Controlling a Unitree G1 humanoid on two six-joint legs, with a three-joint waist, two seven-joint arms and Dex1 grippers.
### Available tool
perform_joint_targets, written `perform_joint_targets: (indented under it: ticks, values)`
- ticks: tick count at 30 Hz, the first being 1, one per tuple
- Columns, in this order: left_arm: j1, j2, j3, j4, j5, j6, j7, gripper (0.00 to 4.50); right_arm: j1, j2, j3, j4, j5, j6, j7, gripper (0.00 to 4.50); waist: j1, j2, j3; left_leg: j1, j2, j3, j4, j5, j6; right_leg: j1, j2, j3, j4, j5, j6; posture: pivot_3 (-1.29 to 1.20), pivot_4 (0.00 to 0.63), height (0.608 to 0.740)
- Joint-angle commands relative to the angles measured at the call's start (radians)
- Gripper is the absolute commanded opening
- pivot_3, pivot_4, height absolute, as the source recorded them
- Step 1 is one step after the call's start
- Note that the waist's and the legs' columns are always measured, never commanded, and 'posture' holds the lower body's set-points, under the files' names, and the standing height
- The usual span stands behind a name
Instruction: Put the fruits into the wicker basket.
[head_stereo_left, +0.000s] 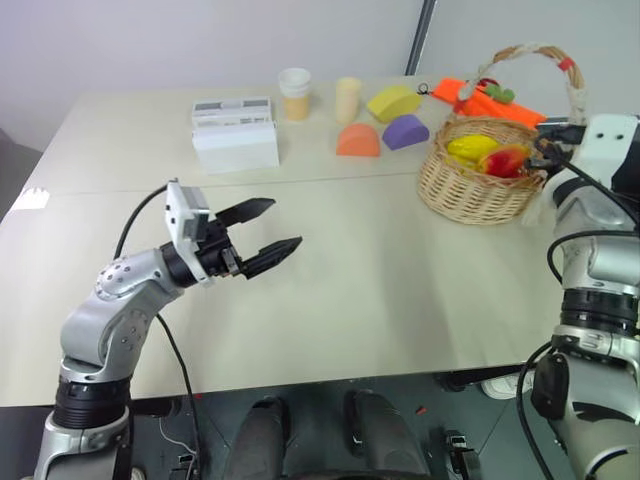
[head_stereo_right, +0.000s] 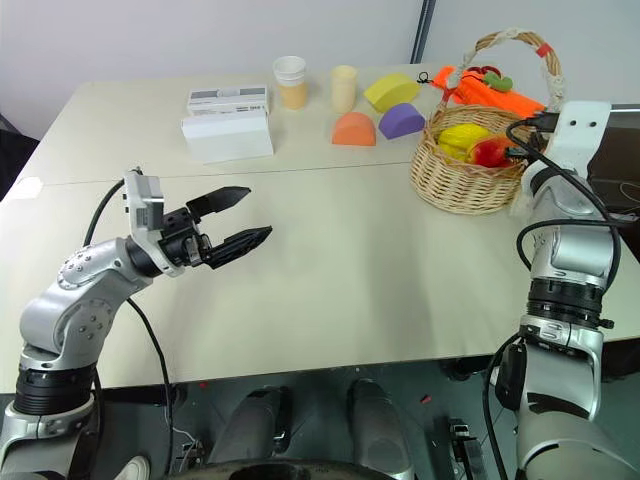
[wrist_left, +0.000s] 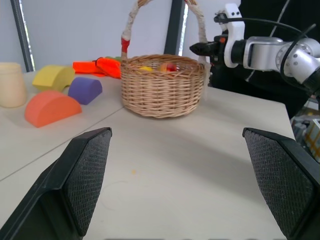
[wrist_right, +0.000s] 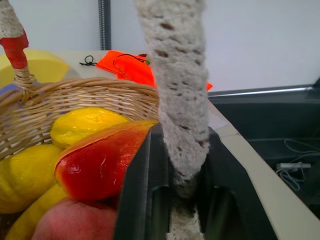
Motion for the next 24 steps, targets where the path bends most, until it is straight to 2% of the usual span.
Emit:
perform_joint_targets:
  ticks: [1,2,8,11,13,17,24]
  values:
    - [0.006,0.001,0.025,-0.016,0.006,-0.015,0.027,4.50,0.024,-0.032,-0.031,-0.104,0.016,-0.028,0.027,2.37,0.003,0.000,0.000,0.000,0.000,0.000,0.000,0.000,0.000,0.000,0.000,0.000,0.000,0.000,0.000,0.00,0.150,0.740]
    - [0.011,0.003,0.032,-0.011,0.011,-0.019,0.032,4.50,0.049,-0.036,-0.036,-0.136,0.016,-0.026,0.033,2.81,0.004,0.000,0.000,0.000,0.000,0.000,0.000,0.000,0.000,0.000,0.000,0.000,0.000,0.000,0.000,0.00,0.150,0.740]
    - [0.077,-0.005,0.093,0.070,0.081,-0.076,0.105,4.50,0.315,-0.049,-0.129,-0.309,0.035,-0.088,0.102,2.81,0.012,0.000,0.000,0.000,0.000,-0.001,0.000,0.000,0.000,0.001,-0.001,0.000,0.000,0.000,0.001,0.00,0.150,0.740]
    - [0.155,-0.012,0.141,0.170,0.150,-0.148,0.146,4.50,0.478,-0.025,-0.177,-0.400,0.125,-0.172,0.245,2.81,0.008,0.001,-0.001,0.000,0.000,0.000,0.001,0.000,0.000,0.001,-0.001,0.000,-0.001,0.000,0.001,0.00,0.150,0.740]
    - [0.214,-0.017,0.166,0.219,0.188,-0.198,0.162,4.50,0.569,-0.025,-0.146,-0.472,0.170,-0.190,0.348,2.81,-0.001,0.002,-0.001,0.003,0.000,0.002,0.000,0.000,0.000,0.002,-0.001,0.002,-0.001,0.000,0.001,0.00,0.150,0.740]
    - [0.276,-0.034,0.203,0.257,0.236,-0.268,0.210,4.50,0.648,-0.008,-0.061,-0.547,0.242,-0.188,0.483,2.81,-0.007,0.001,-0.001,0.010,0.003,0.005,-0.002,-0.001,0.001,0.007,0.002,0.005,-0.001,-0.003,-0.004,0.00,0.150,0.740]
    - [0.364,-0.054,0.230,0.254,0.271,-0.314,0.251,4.50,0.618,0.023,0.133,-0.523,0.207,-0.228,0.584,2.81,0.003,0.001,-0.001,0.011,0.008,0.006,0.000,-0.001,0.001,0.009,0.003,0.005,-0.001,-0.003,-0.005,0.00,0.150,0.740]
